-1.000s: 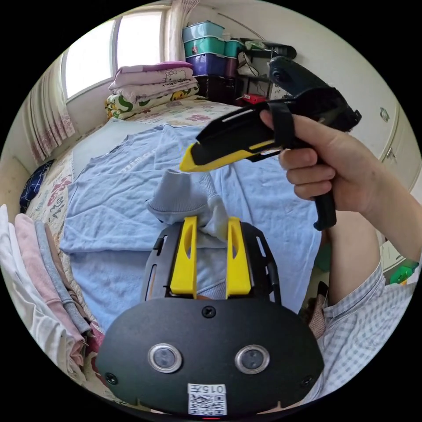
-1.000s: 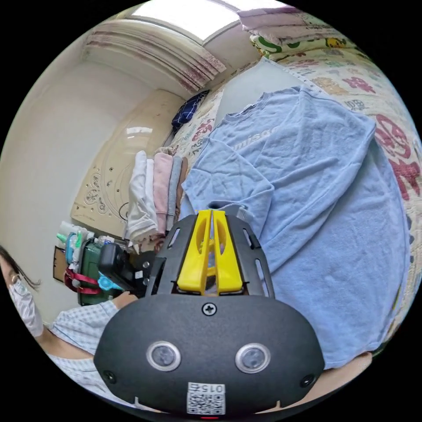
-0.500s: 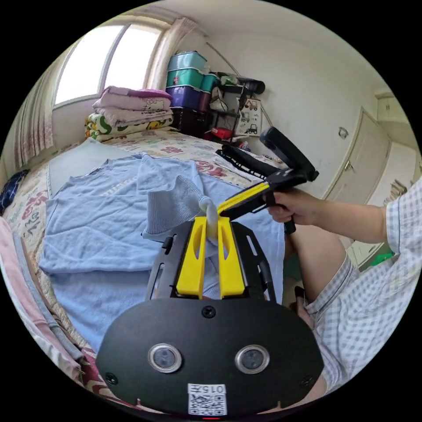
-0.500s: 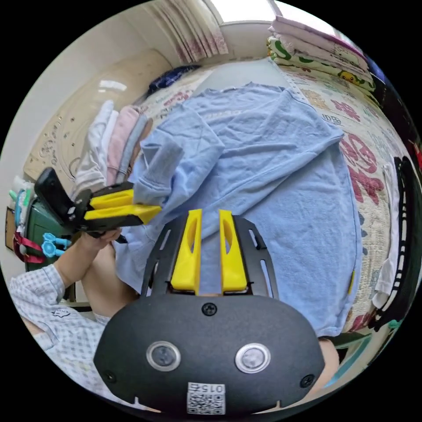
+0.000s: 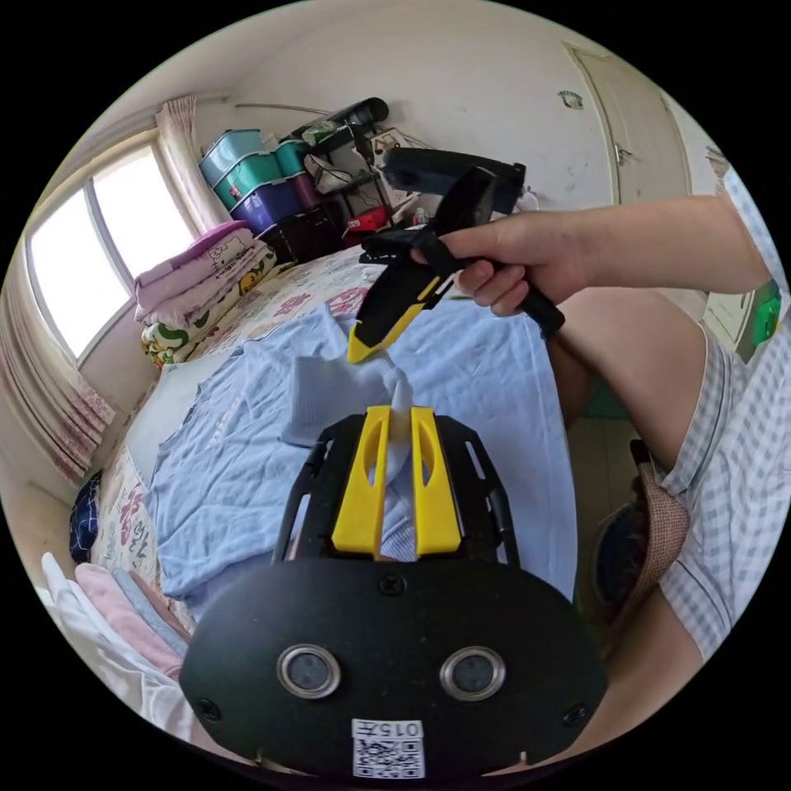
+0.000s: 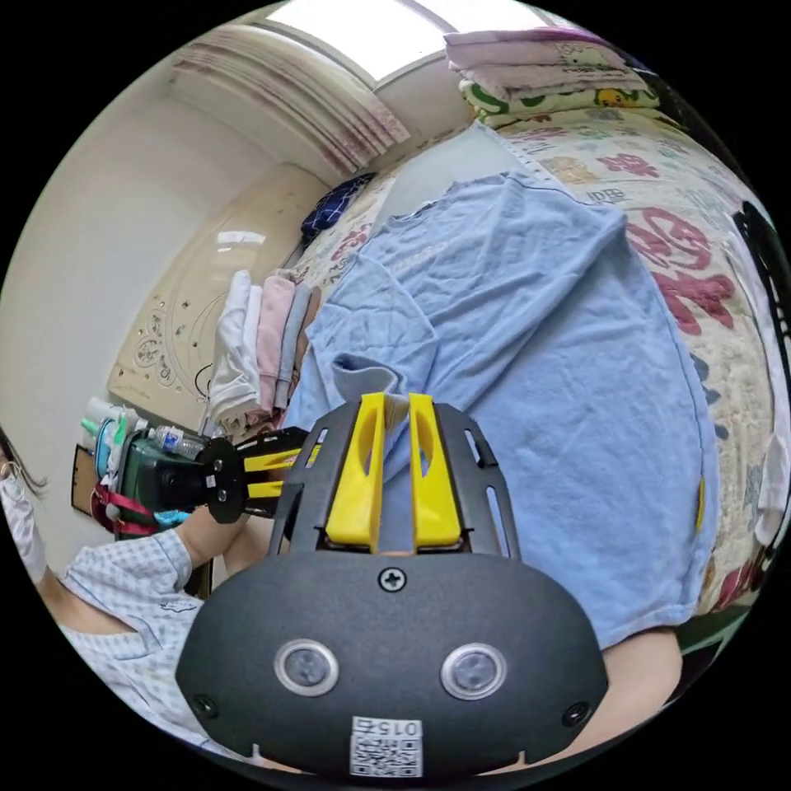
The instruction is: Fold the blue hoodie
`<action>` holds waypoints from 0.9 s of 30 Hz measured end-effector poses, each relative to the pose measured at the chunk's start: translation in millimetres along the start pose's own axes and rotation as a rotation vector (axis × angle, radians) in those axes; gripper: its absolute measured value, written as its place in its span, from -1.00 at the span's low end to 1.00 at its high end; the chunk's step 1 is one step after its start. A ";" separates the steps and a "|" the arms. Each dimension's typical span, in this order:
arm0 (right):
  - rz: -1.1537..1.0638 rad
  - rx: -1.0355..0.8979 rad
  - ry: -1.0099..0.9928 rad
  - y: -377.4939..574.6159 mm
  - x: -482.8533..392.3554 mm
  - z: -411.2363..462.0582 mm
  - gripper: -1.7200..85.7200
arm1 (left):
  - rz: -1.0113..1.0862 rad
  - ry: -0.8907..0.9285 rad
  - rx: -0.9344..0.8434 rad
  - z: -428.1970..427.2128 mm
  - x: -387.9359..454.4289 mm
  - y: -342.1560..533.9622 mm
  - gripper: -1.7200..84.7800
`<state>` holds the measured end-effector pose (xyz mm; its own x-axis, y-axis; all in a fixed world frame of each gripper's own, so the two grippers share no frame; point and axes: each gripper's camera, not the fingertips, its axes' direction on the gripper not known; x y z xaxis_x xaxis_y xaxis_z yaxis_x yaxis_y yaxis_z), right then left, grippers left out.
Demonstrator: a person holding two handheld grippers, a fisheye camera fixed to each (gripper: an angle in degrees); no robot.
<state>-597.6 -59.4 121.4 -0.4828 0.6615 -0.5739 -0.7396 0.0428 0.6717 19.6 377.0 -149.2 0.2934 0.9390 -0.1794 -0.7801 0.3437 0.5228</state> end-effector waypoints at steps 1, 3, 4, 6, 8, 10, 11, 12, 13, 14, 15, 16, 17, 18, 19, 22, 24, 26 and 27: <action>0.035 0.036 0.002 13.2 4.3 -9.4 -0.85 | -0.015 0.017 0.018 -2.8 -4.9 2.1 -0.90; 0.099 0.075 -0.008 35.4 9.8 -21.3 -0.85 | -0.051 0.044 0.035 -5.3 -14.5 5.3 -0.89; 0.125 0.093 -0.016 50.8 11.0 -25.8 -0.85 | -0.085 0.050 0.040 -5.0 -22.1 7.6 -0.89; 0.140 0.070 -0.015 67.8 10.2 -25.1 -0.85 | -0.127 0.060 0.032 -0.4 -33.4 10.8 -0.88; 0.133 0.058 0.032 75.8 8.7 -22.9 -0.85 | -0.165 0.074 0.002 8.8 -44.0 12.7 -0.86; 0.137 0.084 0.110 71.2 7.2 -26.2 -0.84 | -0.193 0.114 -0.026 20.1 -53.7 12.7 -0.83; 0.132 0.092 0.114 67.7 6.2 -27.7 -0.84 | -0.199 0.123 -0.024 21.8 -55.2 12.4 -0.83; 0.108 0.112 0.116 59.4 3.7 -30.0 -0.81 | -0.201 0.141 -0.014 24.3 -56.7 11.3 -0.82; 0.105 0.123 0.129 49.9 2.6 -29.8 -0.78 | -0.194 0.158 -0.009 27.3 -56.8 9.3 -0.82; 0.107 0.122 0.137 44.9 2.3 -28.5 -0.76 | -0.188 0.165 -0.013 29.6 -56.5 8.1 -0.82; 0.103 0.109 0.158 35.7 1.3 -23.4 -0.75 | -0.169 0.177 -0.037 36.1 -55.2 5.2 -0.82; 0.109 0.083 0.184 27.8 0.3 -15.4 -0.75 | -0.150 0.182 -0.077 44.6 -53.7 2.5 -0.82; 0.107 0.064 0.191 24.5 -0.6 -10.6 -0.75 | -0.146 0.176 -0.099 48.8 -53.4 1.0 -0.82; 0.099 0.015 0.199 19.3 -2.5 0.2 -0.77 | -0.152 0.151 -0.133 55.8 -54.4 -1.2 -0.81; 0.110 -0.037 0.211 16.1 -2.6 10.7 -0.78 | -0.162 0.134 -0.154 61.1 -56.6 -2.3 -0.80; 0.114 -0.022 0.197 19.2 -4.3 14.3 -0.81 | -0.185 0.151 -0.172 69.4 -67.5 -1.1 -0.79; 0.130 -0.017 0.171 19.4 -3.4 11.5 -0.82 | -0.224 0.147 -0.156 68.0 -81.1 1.9 -0.80; 0.112 0.018 0.191 15.8 -6.6 2.2 -0.82 | -0.299 0.113 -0.114 58.5 -105.6 7.2 -0.80; 0.090 0.049 0.219 9.1 -9.8 -5.9 -0.83 | -0.386 0.104 -0.068 49.9 -129.5 14.4 -0.80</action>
<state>-602.4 -70.0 130.4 -0.6400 0.4860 -0.5952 -0.6680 0.0310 0.7436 -2.1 259.7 -76.8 0.5175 0.7358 -0.4369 -0.6591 0.6683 0.3448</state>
